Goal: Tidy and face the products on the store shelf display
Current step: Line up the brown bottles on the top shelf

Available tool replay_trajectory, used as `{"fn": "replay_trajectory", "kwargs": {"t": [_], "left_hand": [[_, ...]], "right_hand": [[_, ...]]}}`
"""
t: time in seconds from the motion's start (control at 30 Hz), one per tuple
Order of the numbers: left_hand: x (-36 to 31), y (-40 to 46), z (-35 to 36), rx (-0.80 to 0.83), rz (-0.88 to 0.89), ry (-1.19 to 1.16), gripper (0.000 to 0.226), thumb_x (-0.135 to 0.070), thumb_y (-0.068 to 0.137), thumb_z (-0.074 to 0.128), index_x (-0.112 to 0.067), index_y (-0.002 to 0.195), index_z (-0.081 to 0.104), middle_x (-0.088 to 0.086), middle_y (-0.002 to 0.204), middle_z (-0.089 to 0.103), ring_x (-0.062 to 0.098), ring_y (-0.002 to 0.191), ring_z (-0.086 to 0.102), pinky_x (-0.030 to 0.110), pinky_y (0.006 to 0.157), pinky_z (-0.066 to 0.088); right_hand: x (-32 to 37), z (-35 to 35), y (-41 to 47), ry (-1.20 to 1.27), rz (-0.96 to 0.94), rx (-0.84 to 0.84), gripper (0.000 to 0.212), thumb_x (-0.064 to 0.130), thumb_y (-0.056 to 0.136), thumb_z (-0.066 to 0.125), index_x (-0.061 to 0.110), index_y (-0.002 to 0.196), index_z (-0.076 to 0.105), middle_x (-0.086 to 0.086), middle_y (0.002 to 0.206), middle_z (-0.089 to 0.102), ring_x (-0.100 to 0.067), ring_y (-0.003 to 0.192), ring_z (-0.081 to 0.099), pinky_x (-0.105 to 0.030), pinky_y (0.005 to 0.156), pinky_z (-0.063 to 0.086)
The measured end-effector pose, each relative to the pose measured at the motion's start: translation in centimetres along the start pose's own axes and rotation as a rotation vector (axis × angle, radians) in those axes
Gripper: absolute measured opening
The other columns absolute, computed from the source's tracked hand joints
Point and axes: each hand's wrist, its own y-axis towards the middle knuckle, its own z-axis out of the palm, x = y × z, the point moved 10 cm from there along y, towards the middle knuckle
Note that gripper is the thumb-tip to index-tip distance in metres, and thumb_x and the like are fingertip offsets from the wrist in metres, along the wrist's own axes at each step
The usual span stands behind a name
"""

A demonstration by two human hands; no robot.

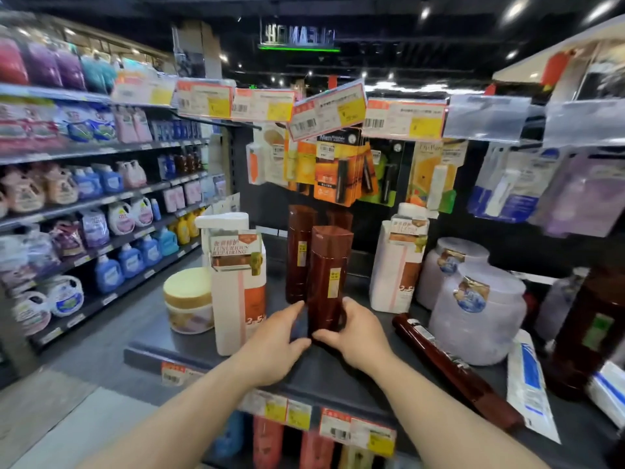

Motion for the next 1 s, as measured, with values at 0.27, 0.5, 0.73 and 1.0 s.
{"fn": "replay_trajectory", "kwargs": {"t": [0.27, 0.5, 0.73, 1.0], "left_hand": [[0.1, -1.3, -0.4, 0.019, 0.045, 0.157, 0.064, -0.034, 0.095, 0.053, -0.027, 0.15, 0.022, -0.007, 0.153, 0.033, 0.011, 0.14, 0.031, 0.027, 0.115, 0.025], [1.2, -3.2, -1.9, 0.06, 0.074, 0.164, 0.053, -0.032, 0.094, 0.055, -0.027, 0.144, 0.039, -0.013, 0.139, 0.051, 0.001, 0.126, 0.047, 0.02, 0.107, 0.036], [2.0, -4.5, -4.3, -0.01, 0.077, 0.117, 0.059, -0.035, 0.086, 0.067, -0.03, 0.14, 0.044, -0.02, 0.133, 0.054, -0.015, 0.11, 0.046, -0.001, 0.09, 0.031], [6.9, -7.9, -11.3, -0.448, -0.103, 0.065, 0.026, -0.037, 0.072, 0.08, -0.028, 0.093, 0.069, -0.018, 0.082, 0.065, -0.003, 0.079, 0.06, 0.018, 0.07, 0.049]], "right_hand": [[0.5, 0.9, 0.3, 0.075, -0.018, 0.124, 0.043, 0.031, 0.07, 0.084, 0.031, 0.106, 0.061, 0.015, 0.099, 0.067, 0.002, 0.089, 0.062, -0.012, 0.077, 0.047], [1.7, 3.4, 1.8, 0.087, -0.025, 0.095, 0.045, 0.036, 0.068, 0.084, 0.024, 0.107, 0.065, 0.009, 0.103, 0.071, -0.005, 0.094, 0.065, -0.029, 0.089, 0.054], [2.0, 3.6, 2.0, 0.09, -0.033, 0.151, 0.039, 0.033, 0.072, 0.083, 0.026, 0.106, 0.065, 0.011, 0.098, 0.07, -0.003, 0.085, 0.064, -0.022, 0.079, 0.05], [2.6, 4.4, 2.3, 0.083, -0.012, 0.144, 0.033, 0.03, 0.079, 0.077, 0.026, 0.11, 0.065, 0.011, 0.097, 0.069, -0.005, 0.087, 0.063, -0.025, 0.082, 0.051]]}}
